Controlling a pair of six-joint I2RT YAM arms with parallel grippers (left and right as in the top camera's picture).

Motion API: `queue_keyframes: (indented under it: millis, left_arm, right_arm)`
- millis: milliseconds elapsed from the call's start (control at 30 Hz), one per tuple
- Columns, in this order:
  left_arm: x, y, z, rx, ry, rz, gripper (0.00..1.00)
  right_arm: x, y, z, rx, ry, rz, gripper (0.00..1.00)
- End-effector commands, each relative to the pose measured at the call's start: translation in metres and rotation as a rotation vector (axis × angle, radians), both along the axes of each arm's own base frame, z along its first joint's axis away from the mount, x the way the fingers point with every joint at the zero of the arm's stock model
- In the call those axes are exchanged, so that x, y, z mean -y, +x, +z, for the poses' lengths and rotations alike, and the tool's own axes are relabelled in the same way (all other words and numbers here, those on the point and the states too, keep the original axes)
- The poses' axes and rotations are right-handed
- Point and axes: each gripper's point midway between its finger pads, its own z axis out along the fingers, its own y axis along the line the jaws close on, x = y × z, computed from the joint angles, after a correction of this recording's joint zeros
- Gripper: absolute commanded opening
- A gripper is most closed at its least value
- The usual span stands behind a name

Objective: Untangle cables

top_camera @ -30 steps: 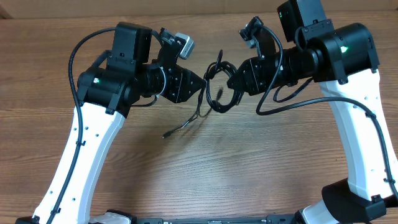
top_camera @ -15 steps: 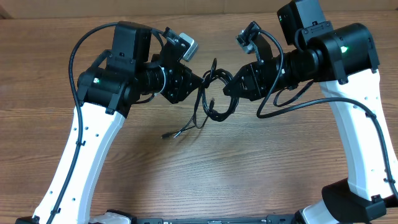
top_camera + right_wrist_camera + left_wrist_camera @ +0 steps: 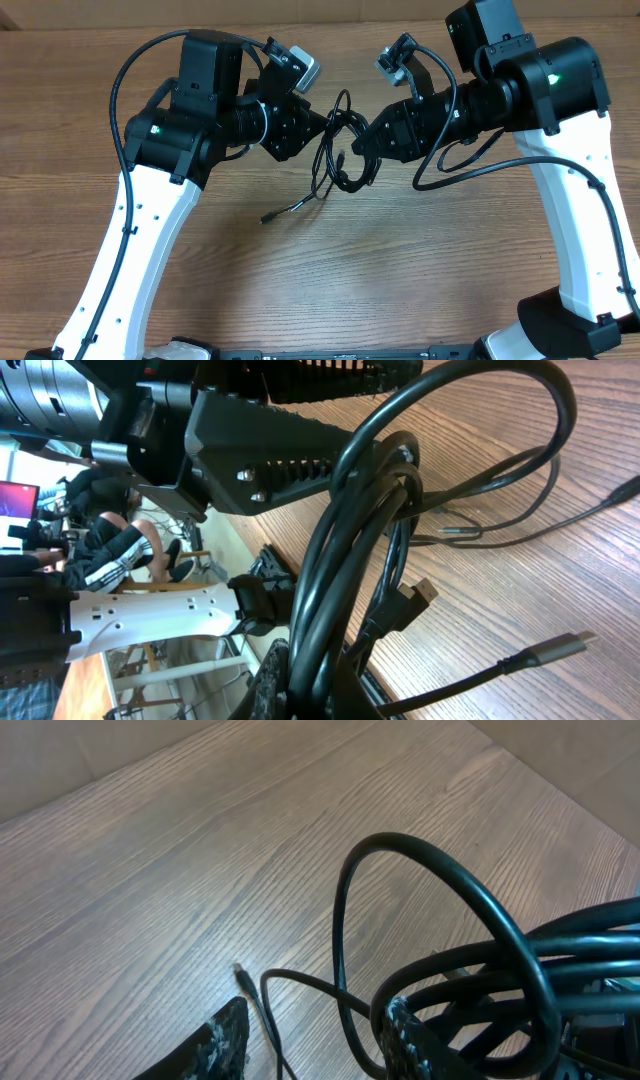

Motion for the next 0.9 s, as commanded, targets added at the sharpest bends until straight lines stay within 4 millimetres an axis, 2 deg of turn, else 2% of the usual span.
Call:
queue_keyframes:
  millis: [0, 133, 267, 400, 567, 867]
  left_arm:
    - [0.006, -0.005, 0.019, 0.063, -0.014, -0.031, 0.42]
    - [0.015, -0.014, 0.024, 0.074, -0.052, -0.108, 0.41]
    - [0.014, -0.014, 0.024, 0.070, -0.052, -0.109, 0.42]
    - [0.014, -0.015, 0.023, 0.066, -0.052, -0.108, 0.44]
    - [0.014, -0.015, 0.024, 0.064, -0.054, -0.106, 0.44]
    - [0.015, -0.015, 0.024, 0.051, -0.063, -0.099, 0.44]
  right_arm:
    - [-0.005, 0.001, -0.003, -0.019, 0.017, 0.018, 0.04]
    - [-0.005, 0.015, -0.023, -0.053, -0.038, 0.001, 0.04]
    - [-0.005, 0.021, -0.032, -0.068, -0.058, -0.004, 0.04]
    - [0.004, 0.029, -0.043, -0.035, -0.138, -0.035, 0.04]
    - [0.010, 0.034, -0.048, -0.015, -0.182, -0.052, 0.04]
    - [0.002, 0.029, -0.041, -0.034, -0.124, -0.030, 0.04]
